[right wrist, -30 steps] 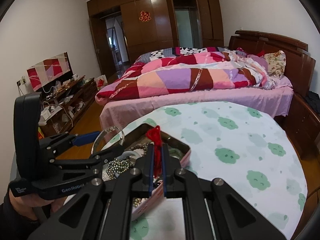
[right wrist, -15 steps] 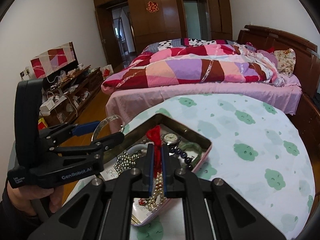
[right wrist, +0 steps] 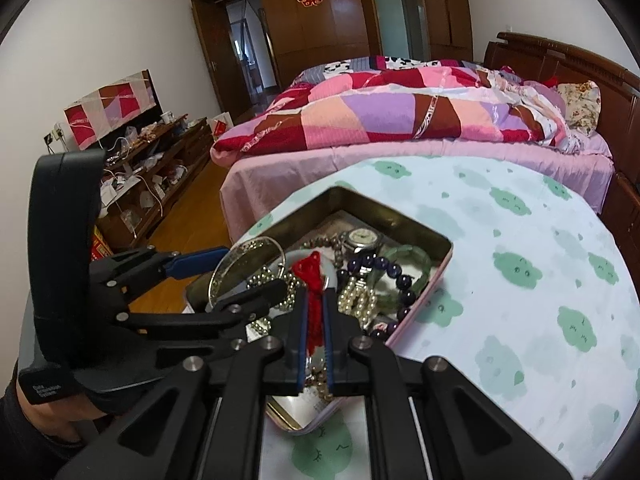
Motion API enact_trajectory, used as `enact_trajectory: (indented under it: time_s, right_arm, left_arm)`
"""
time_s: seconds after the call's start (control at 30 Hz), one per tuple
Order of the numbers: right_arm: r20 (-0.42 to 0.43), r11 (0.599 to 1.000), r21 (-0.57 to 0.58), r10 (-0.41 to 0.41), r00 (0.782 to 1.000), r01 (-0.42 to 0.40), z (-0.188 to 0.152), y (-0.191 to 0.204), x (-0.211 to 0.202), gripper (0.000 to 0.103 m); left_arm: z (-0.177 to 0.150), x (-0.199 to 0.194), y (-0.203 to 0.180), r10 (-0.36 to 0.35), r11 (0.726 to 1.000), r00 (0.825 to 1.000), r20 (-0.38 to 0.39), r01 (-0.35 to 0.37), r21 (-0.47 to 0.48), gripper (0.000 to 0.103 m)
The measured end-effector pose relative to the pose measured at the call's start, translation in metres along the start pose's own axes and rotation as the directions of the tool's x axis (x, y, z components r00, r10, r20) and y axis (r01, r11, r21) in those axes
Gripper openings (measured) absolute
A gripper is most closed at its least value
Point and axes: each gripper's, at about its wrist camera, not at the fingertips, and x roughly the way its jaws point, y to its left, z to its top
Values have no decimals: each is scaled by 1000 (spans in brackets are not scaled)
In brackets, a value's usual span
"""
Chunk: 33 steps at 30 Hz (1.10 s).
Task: Organize jewelry
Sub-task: 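Lower the silver bangle and red charm into the tin and open both tools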
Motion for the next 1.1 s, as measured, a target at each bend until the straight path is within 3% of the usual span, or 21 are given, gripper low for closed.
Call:
enact_trajectory:
  time_s: [0.4, 1.1]
  right_arm:
    - [-59, 1000, 20, 8, 998, -7, -14, -2, 18, 9]
    - [-86, 999, 41, -18, 996, 22, -21, -12, 27, 9]
  left_arm:
    - [-4, 5, -1, -3, 1000, 1000, -16, 3, 0, 61]
    - [-10, 15, -10, 7, 999, 999, -43, -6, 40, 61]
